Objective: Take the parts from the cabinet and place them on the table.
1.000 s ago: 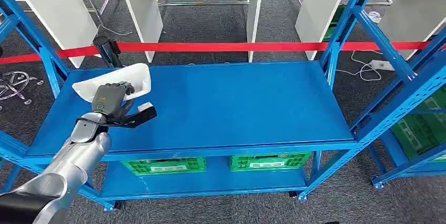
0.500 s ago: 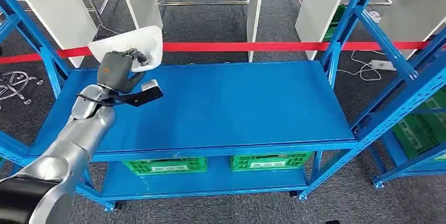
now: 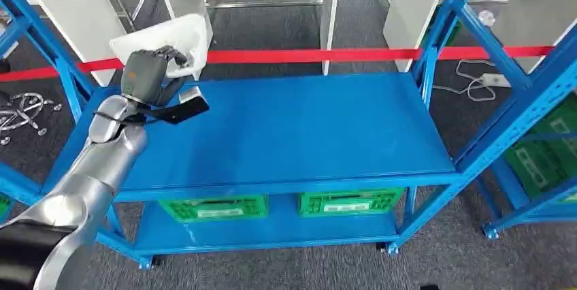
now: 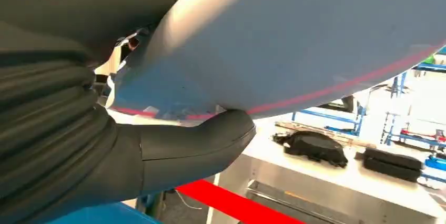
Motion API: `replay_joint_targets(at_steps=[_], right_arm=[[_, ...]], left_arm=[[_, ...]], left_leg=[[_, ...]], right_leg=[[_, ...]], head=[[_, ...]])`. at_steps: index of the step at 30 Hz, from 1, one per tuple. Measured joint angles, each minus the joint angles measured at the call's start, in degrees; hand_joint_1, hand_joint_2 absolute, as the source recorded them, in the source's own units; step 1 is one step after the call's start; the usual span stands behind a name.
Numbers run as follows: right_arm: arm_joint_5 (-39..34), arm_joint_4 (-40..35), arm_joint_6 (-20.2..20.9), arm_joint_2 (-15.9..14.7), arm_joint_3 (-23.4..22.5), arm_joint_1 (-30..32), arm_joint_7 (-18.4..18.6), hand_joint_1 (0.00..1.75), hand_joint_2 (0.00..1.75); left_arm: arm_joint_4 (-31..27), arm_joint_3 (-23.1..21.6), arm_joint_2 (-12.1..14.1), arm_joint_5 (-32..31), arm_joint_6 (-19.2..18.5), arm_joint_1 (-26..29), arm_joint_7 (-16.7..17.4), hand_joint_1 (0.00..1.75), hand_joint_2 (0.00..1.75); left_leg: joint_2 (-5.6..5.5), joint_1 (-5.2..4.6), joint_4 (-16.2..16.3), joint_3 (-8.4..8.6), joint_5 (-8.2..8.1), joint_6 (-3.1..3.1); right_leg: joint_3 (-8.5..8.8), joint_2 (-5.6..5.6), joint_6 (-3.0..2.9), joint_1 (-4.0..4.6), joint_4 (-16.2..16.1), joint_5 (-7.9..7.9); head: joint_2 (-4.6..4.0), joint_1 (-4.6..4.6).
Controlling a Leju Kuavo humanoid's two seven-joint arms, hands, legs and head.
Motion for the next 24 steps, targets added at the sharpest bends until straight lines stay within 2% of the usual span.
replay_joint_targets(at_steps=[1, 2, 3, 4, 5, 6, 7, 8, 9, 10, 11, 12, 13, 16, 17, 18, 19, 20, 21, 22, 23, 24], right_arm=[[-0.1, 0.0, 0.0, 0.0, 0.0, -0.1, 0.0, 0.0, 0.0], [-0.2, 0.0, -0.1, 0.2, 0.0, -0.1, -0.1, 0.0, 0.0], [-0.3, 0.0, -0.1, 0.2, 0.0, -0.1, -0.2, 0.0, 0.0], [-0.4, 0.0, -0.2, 0.1, 0.0, -0.1, -0.2, 0.0, 0.0], [-0.5, 0.0, -0.2, 0.1, 0.0, -0.1, -0.2, 0.0, 0.0], [-0.6, 0.0, -0.2, 0.1, -0.1, -0.1, -0.2, 0.0, 0.0], [-0.7, 0.0, -0.2, 0.1, -0.1, -0.1, -0.2, 0.0, 0.0], [-0.8, 0.0, -0.2, 0.1, -0.2, -0.1, -0.2, 0.0, 0.0], [-0.8, 0.0, -0.2, 0.1, -0.3, -0.1, -0.2, 0.0, 0.0], [-0.9, 0.0, -0.2, 0.1, -0.3, -0.1, -0.1, 0.0, 0.0], [-0.9, 0.0, -0.2, 0.1, -0.3, -0.1, 0.0, 0.0, 0.0], [-0.9, 0.0, -0.2, 0.1, -0.3, -0.1, 0.0, 0.0, 0.0], [-0.9, 0.0, -0.3, 0.1, -0.3, -0.1, 0.0, 0.0, 0.0], [-0.9, 0.0, -0.3, 0.1, -0.3, 0.0, -0.1, 0.0, 0.0], [-0.9, 0.0, -0.3, 0.1, -0.3, 0.1, -0.1, 0.0, 0.0], [-1.0, 0.0, -0.4, 0.1, -0.3, 0.1, -0.2, 0.0, 0.0], [-1.0, 0.0, -0.4, 0.1, -0.3, 0.1, -0.3, 0.0, 0.0], [-1.0, 0.0, -0.5, 0.1, -0.3, 0.1, -0.5, 0.0, 0.0], [-1.0, 0.0, -0.6, 0.0, -0.3, 0.0, -0.7, 0.0, 0.0], [-1.2, 0.0, -0.6, 0.0, -0.3, 0.0, -0.9, 0.0, 0.0], [-1.2, 0.0, -0.6, 0.0, -0.3, -0.1, -1.0, 0.0, 0.0], [-1.3, 0.0, -0.6, 0.0, -0.3, -0.1, -1.2, 0.0, 0.0]], left_arm=[[0.0, -0.1, 0.1, 0.1, -0.2, -0.1, 0.1, 1.75, 1.75], [0.1, -0.4, 0.3, 0.2, -0.4, -0.2, 0.2, 1.75, 1.75], [0.2, -0.5, 0.4, 0.4, -0.7, -0.4, 0.2, 1.75, 1.75], [0.4, -0.9, 0.5, 0.6, -0.7, -0.6, 0.2, 1.75, 1.75], [0.6, -1.0, 0.6, 1.0, -1.0, -0.8, 0.2, 1.75, 1.75], [0.7, -1.1, 0.7, 1.1, -1.2, -0.8, 0.2, 1.75, 1.75], [0.9, -1.2, 0.7, 1.3, -1.3, -0.7, 0.2, 1.75, 1.75], [1.2, -1.3, 0.7, 1.4, -1.3, -0.7, 0.2, 1.75, 1.75], [1.3, -1.4, 0.7, 1.7, -1.3, -0.8, 0.2, 1.75, 1.75], [1.4, -1.5, 0.7, 1.9, -1.3, -0.8, 0.2, 1.75, 1.75], [1.4, -1.7, 0.7, 2.1, -1.3, -1.0, 0.2, 1.75, 1.75], [1.4, -2.0, 0.7, 2.4, -1.3, -1.4, 0.2, 1.75, 1.75], [1.4, -2.3, 0.7, 3.0, -1.3, -1.6, 0.2, 1.75, 1.75], [1.5, -2.7, 0.8, 3.9, -1.5, -1.8, 0.1, 1.75, 1.75], [1.6, -2.8, 0.7, 4.0, -1.5, -1.8, 0.1, 1.75, 1.75], [1.6, -2.9, 0.4, 4.0, -1.5, -2.0, 0.2, 1.75, 1.75], [1.6, -3.1, 0.4, 4.0, -1.5, -2.1, 0.4, 1.75, 1.75], [1.6, -3.4, 0.4, 4.1, -1.5, -2.1, 0.7, 1.75, 1.75], [1.7, -3.6, 0.4, 4.2, -1.5, -2.1, 0.8, 1.75, 1.75], [1.9, -3.8, 0.4, 4.2, -1.5, -2.1, 0.8, 1.75, 1.75], [1.9, -4.0, 0.4, 4.3, -1.5, -2.0, 0.8, 1.75, 1.75], [2.0, -4.2, 0.4, 4.3, -1.6, -2.0, 0.8, 1.75, 1.75]], left_leg=[[-0.02, -0.07, -0.2, -0.14, 0.4, -0.55], [-0.04, 0.07, 0.1, -0.48, 0.05, -0.86], [0.05, 0.12, 1.5, -1.36, -2.2, -1.25], [0.04, 0.36, 4.5, -2.3, -5.12, -1.59], [0.05, 0.63, 9.3, -3.69, -8.25, -2.01], [0.05, 0.8, 13.8, -4.9, -10.54, -2.31], [0.05, 0.94, 16.6, -5.33, -11.54, -2.54], [0.05, 1.08, 17.0, -4.69, -11.12, -2.64], [0.06, 1.18, 15.0, -2.73, -9.64, -2.66], [0.06, 1.24, 11.3, 0.16, -7.83, -2.57], [0.06, 1.24, 5.9, 4.01, -6.36, -2.4], [0.02, 1.22, 0.7, 7.46, -7.44, -2.12], [-0.03, 0.72, -0.9, 8.66, -7.79, -1.77], [-0.03, 0.26, -0.9, 7.36, -6.88, -0.53], [0.08, 0.62, -1.5, 7.16, -5.93, 0.18], [0.47, 0.75, -1.7, 6.84, -5.19, 0.68], [0.42, 0.73, -1.7, 6.02, -4.44, 1.22], [0.42, 0.71, -1.7, 5.2, -3.77, 1.37], [0.44, 0.66, -1.7, 4.44, -3.2, 1.49], [0.43, 0.57, -1.6, 3.45, -2.52, 1.51], [0.43, 0.53, -1.4, 2.58, -1.98, 1.47], [0.43, 0.52, -1.2, 1.67, -1.43, 1.37]], right_leg=[[-0.22, -0.01, -0.51, -0.18, -0.2, 0.42], [-0.45, -0.19, -0.93, -0.61, -0.6, 1.1], [-0.94, -0.19, -1.44, -0.6, -0.6, 1.57], [-1.47, -0.21, -1.7, -0.61, -0.6, 2.0], [-2.08, -0.19, -1.75, -0.59, -0.6, 2.48], [-2.72, -0.19, -1.77, -0.58, -0.6, 2.97], [-3.34, -0.19, -1.72, -0.59, -0.6, 3.44], [-3.96, -0.19, -1.63, -0.6, -0.6, 3.92], [-4.6, -0.19, -1.47, -0.62, -0.6, 4.45], [-5.13, -0.19, -1.3, -0.67, -0.6, 4.91], [-5.57, -0.19, -1.07, -0.71, -0.6, 5.4], [-5.76, -0.22, -0.76, -0.7, -0.5, 5.86], [-6.08, -0.2, -0.3, -0.62, -0.7, 6.39], [-5.92, -0.12, 0.97, -0.78, -1.7, 7.85], [-6.2, -0.06, 1.4, -0.87, -1.8, 8.13], [-6.9, -0.11, 1.47, -0.93, -0.8, 6.31], [-7.93, -0.14, 1.45, -0.86, 1.9, 2.65], [-9.12, -0.15, 1.51, -0.82, 6.0, -1.09], [-10.18, -0.11, 1.63, -0.68, 10.2, -3.59], [-11.03, -0.11, 1.74, -0.6, 14.5, -5.04], [-10.89, -0.11, 1.72, -0.58, 16.4, -4.62], [-9.54, -0.11, 1.65, -0.54, 15.8, -2.99]], head=[[0.0, 0.09], [0.0, 0.09], [0.0, -0.02], [0.0, -0.28], [0.0, -0.22], [0.0, -0.26], [0.0, -0.26], [0.0, -0.26], [0.0, -0.26], [0.0, -0.24], [0.0, -0.26], [0.0, -0.26], [0.0, -0.13], [0.0, -0.44], [0.0, -0.48], [0.0, -0.39], [0.0, -0.33], [0.0, -0.29], [0.0, -0.31], [0.0, -0.26], [0.0, -0.26], [0.0, -0.26]])
